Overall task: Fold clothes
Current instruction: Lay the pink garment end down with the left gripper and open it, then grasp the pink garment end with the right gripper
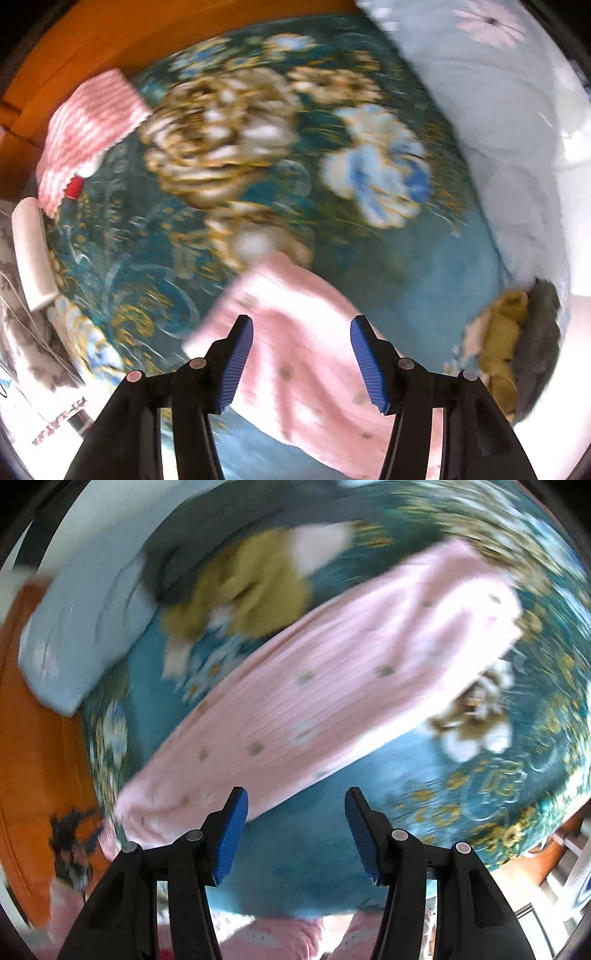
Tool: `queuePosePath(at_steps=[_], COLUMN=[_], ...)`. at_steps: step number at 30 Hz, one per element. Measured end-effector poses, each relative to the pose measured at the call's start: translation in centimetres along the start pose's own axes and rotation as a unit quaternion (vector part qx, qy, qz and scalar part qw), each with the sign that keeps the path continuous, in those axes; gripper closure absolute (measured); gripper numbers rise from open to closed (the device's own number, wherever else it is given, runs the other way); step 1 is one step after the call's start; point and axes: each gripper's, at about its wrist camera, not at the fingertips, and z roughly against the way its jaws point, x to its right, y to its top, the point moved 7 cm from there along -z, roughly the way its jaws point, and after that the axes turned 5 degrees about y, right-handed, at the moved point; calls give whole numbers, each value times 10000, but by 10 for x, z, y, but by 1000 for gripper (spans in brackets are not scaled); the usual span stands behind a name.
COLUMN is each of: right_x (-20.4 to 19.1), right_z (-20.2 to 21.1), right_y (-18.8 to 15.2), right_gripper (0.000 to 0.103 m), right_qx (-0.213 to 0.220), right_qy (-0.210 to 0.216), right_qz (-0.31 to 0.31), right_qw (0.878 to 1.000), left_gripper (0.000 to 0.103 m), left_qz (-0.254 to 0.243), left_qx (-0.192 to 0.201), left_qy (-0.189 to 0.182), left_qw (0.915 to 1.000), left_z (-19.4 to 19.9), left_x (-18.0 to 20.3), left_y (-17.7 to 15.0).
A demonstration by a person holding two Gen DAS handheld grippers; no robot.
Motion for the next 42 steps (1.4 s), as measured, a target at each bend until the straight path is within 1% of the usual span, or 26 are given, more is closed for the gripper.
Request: queuePosePath(at_steps=[2,5,6,8,10,13,15,16,17,20,23,25,26,27,28,29,30,33,35,36,37,38,39,40,42], right_x=[38,98,119,163,196,232,243,247,248,249,251,247,243,239,235,231,229,218,200,188,177,173,179,195,230], right_z=[12,24,27,29,31,28,22,18,14,-1,-15,-21,-22,-23,-23,-23,-24,-21,-6,8,29,45,47,37,5], right_y=[18,50,61,87,109,139,154,162,168,187,198,203,205,207,209,210,211,211,210,209,209,208,207,205,201], right_gripper=[47,47,47,47,47,47,47,47,47,47,47,49,55,65,68,79,93,94,95,95,95,95,95,95,95], right_qx=[201,447,511,587,618,544,453,414,382,240,95,-7,-28,-50,-64,-74,-87,-133,-112,-39,157,338,375,242,-102], right_qy=[69,159,224,438,607,736,855,949,1035,1242,1203,1197,1237,1245,1230,1218,1200,1166,1579,1947,2402,2647,2647,2456,1810], right_qz=[-365,-867,-1070,-1532,-1812,-1948,-1976,-1963,-1936,-1778,-1568,-1413,-1274,-1131,-1022,-932,-877,-779,-587,-463,-246,-74,-81,-269,-551], right_qw=[9991,9951,9927,9855,9796,9766,9755,9751,9749,9759,9802,9827,9841,9857,9871,9881,9889,9900,9856,9798,9703,9637,9636,9687,9819], left_gripper=[42,42,42,42,42,42,42,42,42,41,41,41,41,41,41,41,41,41,41,41,41,41,41,41,41], left_qz=[-120,-256,-264,-203,-102,62,85,52,13,-130,-205,-252,-275,-298,-321,-344,-367,-484,-584,-627,-670,-712,-755,-797,-820], left_qx=[-65,-283,-340,-415,-582,-945,-1044,-1027,-1000,-868,-685,-650,-635,-620,-605,-590,-575,-646,-692,-715,-738,-762,-785,-808,-861], left_qy=[-79,-144,-114,-39,15,81,138,186,237,431,507,532,544,556,568,580,591,582,581,590,600,610,619,629,669], left_qw=[9999,9992,9990,9989,9983,9955,9944,9945,9947,9952,9961,9961,9961,9961,9960,9960,9959,9950,9942,9937,9932,9927,9921,9915,9907], left_z=[2,-4,-8,-11,-19,-29,-23,-18,-13,4,18,21,22,24,25,26,27,23,20,19,17,15,14,12,8], left_x=[31,70,80,94,104,124,133,137,141,152,165,171,175,178,182,185,189,199,207,210,212,215,217,219,220], left_y=[-32,-91,-111,-155,-195,-252,-279,-287,-294,-304,-306,-308,-309,-310,-311,-312,-314,-322,-326,-328,-329,-330,-332,-333,-335])
